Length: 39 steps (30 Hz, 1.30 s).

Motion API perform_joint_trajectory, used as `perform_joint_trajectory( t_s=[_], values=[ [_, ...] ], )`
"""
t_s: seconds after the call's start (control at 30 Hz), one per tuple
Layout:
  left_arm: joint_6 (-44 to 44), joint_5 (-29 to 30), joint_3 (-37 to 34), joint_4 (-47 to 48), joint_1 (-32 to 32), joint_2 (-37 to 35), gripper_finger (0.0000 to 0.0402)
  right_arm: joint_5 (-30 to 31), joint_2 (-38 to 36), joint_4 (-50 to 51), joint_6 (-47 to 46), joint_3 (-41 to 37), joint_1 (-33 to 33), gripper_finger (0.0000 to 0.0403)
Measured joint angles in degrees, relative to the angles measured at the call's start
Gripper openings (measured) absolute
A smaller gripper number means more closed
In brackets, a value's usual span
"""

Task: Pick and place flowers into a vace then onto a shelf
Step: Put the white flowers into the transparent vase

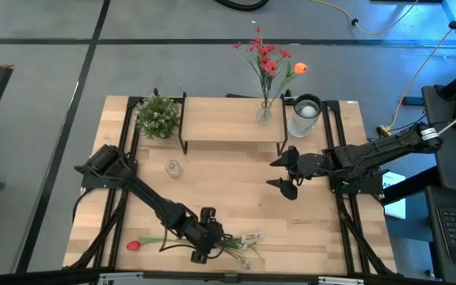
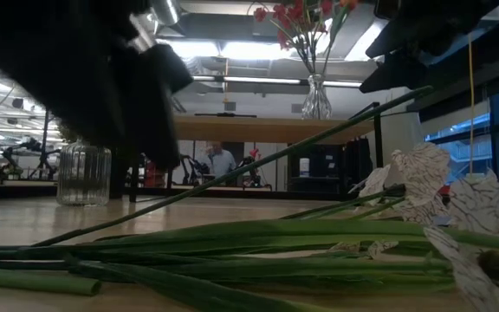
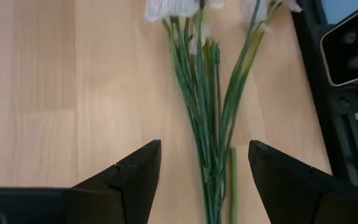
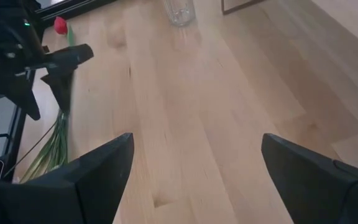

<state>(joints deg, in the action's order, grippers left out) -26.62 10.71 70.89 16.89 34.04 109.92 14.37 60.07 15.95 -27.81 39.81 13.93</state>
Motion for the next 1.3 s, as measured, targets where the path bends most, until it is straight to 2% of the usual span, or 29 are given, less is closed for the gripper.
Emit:
perform_joint_trajectory(
  t_s=[0.8,1.3],
  values=[
    [-1.81,-1.19,0.0,2.65,-0.07,1.16,0.0233,0.02,0.04,0.26,-0.03,0.0,0.0,0.0353],
    [-3.18,-1.81,0.17,2.76,-0.07,4.97,0.0183,0.04,0.04,0.26,-0.13,0.0,0.0,0.0353]
  ],
)
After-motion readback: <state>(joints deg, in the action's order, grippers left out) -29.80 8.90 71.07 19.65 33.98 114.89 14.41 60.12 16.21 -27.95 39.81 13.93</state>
